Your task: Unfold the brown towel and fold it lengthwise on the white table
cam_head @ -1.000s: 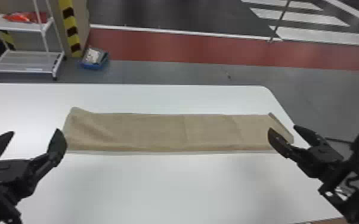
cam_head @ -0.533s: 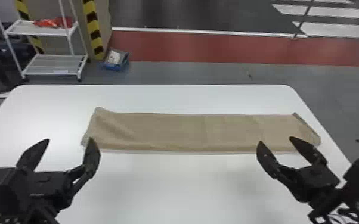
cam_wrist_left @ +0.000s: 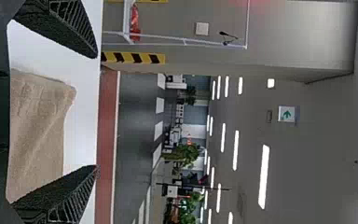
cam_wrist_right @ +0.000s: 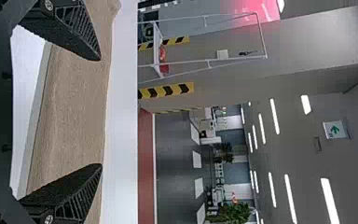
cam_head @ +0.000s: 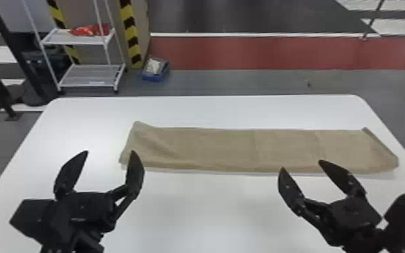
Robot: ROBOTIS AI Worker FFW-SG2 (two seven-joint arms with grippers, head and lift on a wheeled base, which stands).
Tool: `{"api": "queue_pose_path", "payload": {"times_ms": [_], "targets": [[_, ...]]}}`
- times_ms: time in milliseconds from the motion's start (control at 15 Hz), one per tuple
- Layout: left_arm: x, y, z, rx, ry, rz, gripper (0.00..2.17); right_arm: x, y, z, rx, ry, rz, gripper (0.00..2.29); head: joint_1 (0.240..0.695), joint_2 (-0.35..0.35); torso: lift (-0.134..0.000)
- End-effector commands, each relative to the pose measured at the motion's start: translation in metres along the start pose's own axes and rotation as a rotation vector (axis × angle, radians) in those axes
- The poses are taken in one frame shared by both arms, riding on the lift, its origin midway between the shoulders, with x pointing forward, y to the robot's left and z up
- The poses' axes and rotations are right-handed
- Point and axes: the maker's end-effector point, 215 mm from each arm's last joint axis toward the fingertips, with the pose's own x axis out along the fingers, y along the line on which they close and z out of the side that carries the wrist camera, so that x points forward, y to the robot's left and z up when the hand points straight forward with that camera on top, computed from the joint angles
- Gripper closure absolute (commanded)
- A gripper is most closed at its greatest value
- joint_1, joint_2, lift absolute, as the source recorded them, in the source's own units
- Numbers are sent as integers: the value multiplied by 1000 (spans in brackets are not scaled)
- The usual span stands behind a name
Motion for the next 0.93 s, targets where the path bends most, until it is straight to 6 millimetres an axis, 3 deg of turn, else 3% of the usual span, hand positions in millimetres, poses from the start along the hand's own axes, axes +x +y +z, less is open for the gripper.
{"api": "queue_pose_path", "payload": {"times_ms": [0,267,867], "targets": [[-1,-1,1,9,-11,-1,26,3,16,6,-1,-10,20,70,695,40,-123],[-1,-1,0,14,-9,-1,26,3,17,6,2,-7,16,70,695,69,-123],[-1,11,0,24,-9,24,26,-6,1,14,-3,-17,-29,76,695,64,-123]]}}
